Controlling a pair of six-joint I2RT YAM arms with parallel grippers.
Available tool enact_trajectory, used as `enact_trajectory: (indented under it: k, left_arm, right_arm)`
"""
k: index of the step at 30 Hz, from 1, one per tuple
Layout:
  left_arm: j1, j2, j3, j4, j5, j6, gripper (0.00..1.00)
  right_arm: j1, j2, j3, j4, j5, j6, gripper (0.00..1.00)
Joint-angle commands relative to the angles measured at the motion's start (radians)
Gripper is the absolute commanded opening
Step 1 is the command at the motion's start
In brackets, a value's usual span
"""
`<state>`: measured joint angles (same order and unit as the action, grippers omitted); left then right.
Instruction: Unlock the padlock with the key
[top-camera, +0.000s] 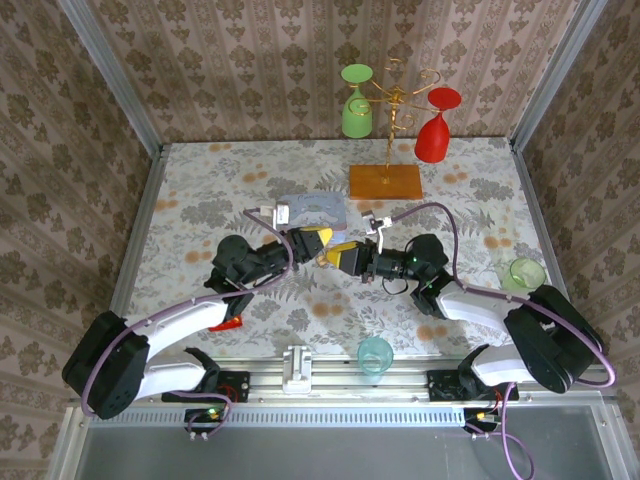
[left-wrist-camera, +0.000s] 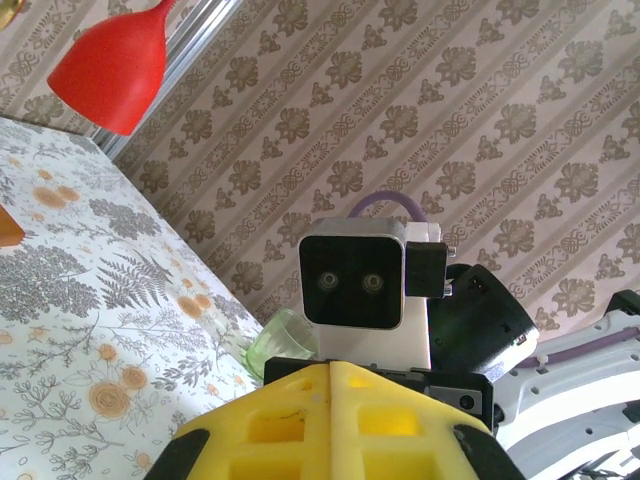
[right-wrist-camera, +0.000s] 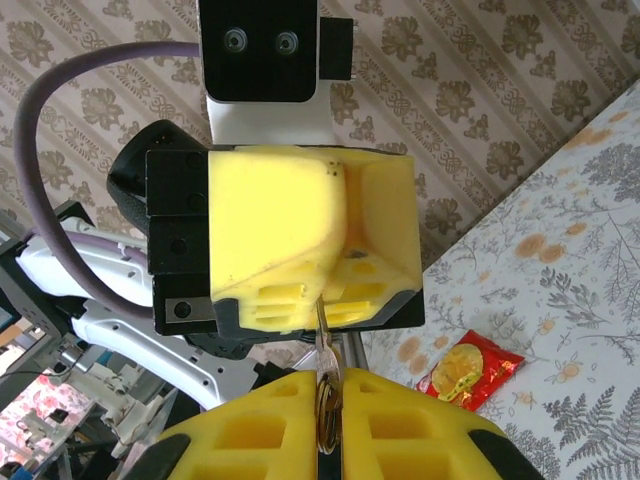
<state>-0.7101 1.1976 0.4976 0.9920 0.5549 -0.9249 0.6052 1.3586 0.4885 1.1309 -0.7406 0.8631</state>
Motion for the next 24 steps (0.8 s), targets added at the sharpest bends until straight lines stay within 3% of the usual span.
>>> enact_trajectory:
  k: [1, 16, 24]
  left_arm:
    - [0.006, -0.013, -0.008, 0.023, 0.008, -0.004, 0.0]
    - [0.007, 0.007, -0.022, 0.052, 0.006, -0.013, 0.0]
    - [0.006, 0.011, -0.031, 0.062, 0.0, -0.015, 0.0]
  right_arm:
    - [0.002, 0.014, 0.028, 0.088, 0.013, 0.002, 0.12]
    - [0.01, 0.027, 0.047, 0.102, 0.012, 0.024, 0.17]
    - [0.018, 0.073, 0.05, 0.147, 0.008, 0.051, 0.04]
